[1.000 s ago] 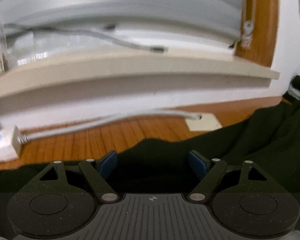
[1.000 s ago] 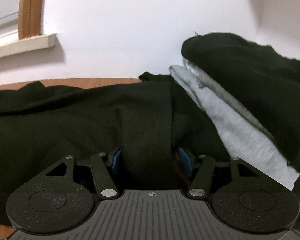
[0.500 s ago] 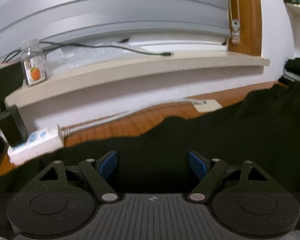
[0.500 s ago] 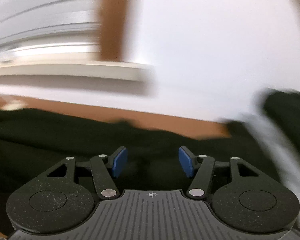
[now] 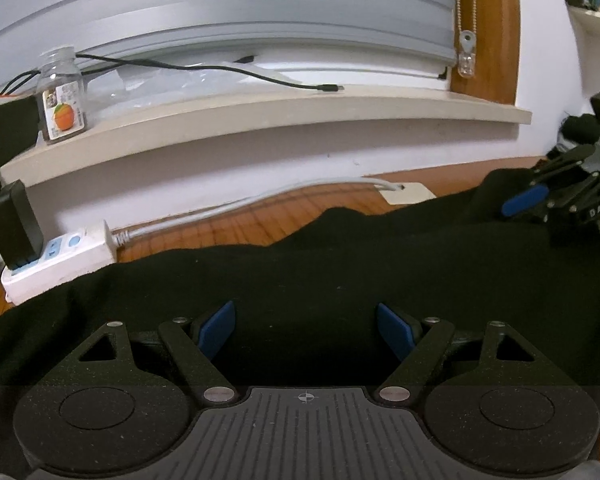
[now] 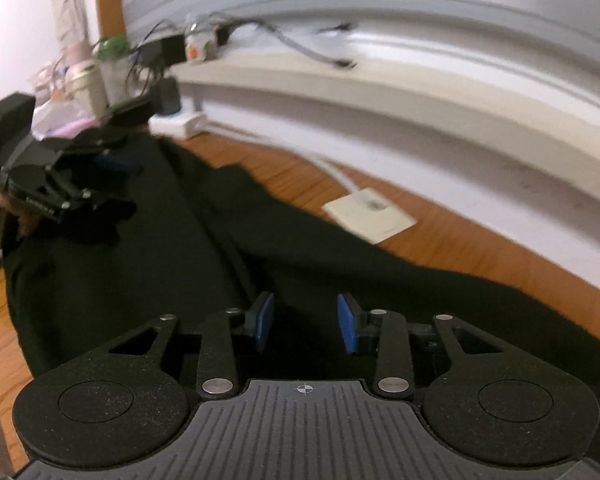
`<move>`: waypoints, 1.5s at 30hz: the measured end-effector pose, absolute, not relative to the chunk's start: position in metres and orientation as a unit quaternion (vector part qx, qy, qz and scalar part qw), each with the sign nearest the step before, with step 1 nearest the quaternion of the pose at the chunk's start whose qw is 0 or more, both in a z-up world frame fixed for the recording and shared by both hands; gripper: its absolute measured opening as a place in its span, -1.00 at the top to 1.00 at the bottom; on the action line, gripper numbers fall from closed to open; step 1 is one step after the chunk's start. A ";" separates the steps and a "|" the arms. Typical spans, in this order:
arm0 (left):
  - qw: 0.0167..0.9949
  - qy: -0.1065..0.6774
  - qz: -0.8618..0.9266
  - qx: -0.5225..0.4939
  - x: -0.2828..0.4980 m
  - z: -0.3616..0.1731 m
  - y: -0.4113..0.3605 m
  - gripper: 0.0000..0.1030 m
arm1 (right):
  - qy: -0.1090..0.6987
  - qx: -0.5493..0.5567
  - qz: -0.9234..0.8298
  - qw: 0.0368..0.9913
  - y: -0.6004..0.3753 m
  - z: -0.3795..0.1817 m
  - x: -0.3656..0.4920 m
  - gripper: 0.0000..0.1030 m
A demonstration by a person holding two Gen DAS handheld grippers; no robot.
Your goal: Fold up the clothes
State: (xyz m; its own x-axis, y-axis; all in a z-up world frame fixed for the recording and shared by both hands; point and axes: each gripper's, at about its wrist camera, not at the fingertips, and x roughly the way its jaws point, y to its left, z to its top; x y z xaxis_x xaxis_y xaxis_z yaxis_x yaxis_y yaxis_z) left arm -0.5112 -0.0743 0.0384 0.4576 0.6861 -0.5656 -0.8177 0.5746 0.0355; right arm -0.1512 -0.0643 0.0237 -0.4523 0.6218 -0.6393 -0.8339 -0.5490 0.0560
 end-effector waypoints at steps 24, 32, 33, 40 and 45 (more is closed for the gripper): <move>0.855 0.255 0.443 -0.089 -0.503 0.072 -0.055 -0.24 | 0.103 -0.237 0.848 0.462 -0.093 0.035 -0.173 0.94; 0.880 0.270 0.386 -0.061 -0.459 0.093 -0.026 -0.20 | 0.042 -0.203 0.828 0.520 -0.096 0.044 -0.182 0.94; 0.883 0.277 0.375 -0.061 -0.455 0.089 -0.025 -0.22 | 0.043 -0.203 0.827 0.522 -0.095 0.044 -0.182 0.94; 0.877 0.324 0.346 -0.077 -0.447 0.062 -0.035 -0.09 | 0.037 -0.220 0.819 0.528 -0.092 0.038 -0.186 0.95; 0.873 0.346 0.335 -0.077 -0.454 0.050 -0.055 0.16 | 0.050 -0.239 0.815 0.525 -0.085 0.026 -0.191 0.95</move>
